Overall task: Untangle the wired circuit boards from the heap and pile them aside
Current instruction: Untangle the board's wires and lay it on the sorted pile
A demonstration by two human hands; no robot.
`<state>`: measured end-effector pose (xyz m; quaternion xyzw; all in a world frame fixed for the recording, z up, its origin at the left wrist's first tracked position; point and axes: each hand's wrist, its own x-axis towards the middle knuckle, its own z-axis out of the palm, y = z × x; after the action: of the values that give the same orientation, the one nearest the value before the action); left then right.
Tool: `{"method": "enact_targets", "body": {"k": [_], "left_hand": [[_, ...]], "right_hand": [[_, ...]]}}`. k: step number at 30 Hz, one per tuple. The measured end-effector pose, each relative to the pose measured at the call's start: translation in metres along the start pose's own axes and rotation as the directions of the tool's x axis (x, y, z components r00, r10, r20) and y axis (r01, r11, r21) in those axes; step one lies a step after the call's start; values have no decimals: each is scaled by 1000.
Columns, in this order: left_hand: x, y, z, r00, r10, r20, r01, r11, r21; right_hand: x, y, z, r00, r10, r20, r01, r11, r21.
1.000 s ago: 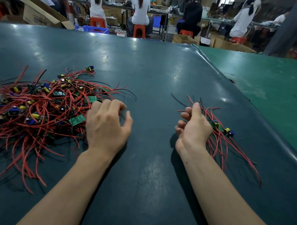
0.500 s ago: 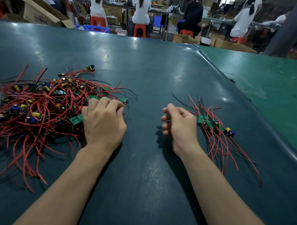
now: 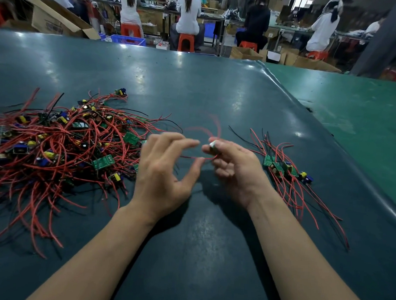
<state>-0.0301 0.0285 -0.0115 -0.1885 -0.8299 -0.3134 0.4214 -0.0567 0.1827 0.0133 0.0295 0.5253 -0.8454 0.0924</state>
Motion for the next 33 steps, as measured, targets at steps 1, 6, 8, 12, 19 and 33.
{"method": "enact_targets", "body": {"k": [1, 6, 8, 12, 19, 33], "left_hand": [[2, -1, -2, 994, -44, -105, 50, 997, 60], [0, 0, -4, 991, -8, -133, -5, 996, -93], [-2, 3, 1, 991, -103, 90, 120, 972, -202], [3, 0, 4, 899, -374, 228, 428, 859, -281], [9, -3, 5, 821, -543, 177, 536, 626, -566], [12, -10, 6, 650, -581, 490, 628, 47, -777]], "right_hand": [[0, -4, -2, 1000, -11, -10, 12, 996, 84], [-2, -8, -4, 996, -67, 55, 54, 977, 206], [-3, -2, 1, 991, -89, 105, 74, 988, 134], [-3, 12, 8, 981, -133, 141, 142, 988, -60], [-4, 12, 10, 990, -140, 1, 138, 972, -188], [-5, 6, 9, 993, -100, 61, 97, 994, 40]]}}
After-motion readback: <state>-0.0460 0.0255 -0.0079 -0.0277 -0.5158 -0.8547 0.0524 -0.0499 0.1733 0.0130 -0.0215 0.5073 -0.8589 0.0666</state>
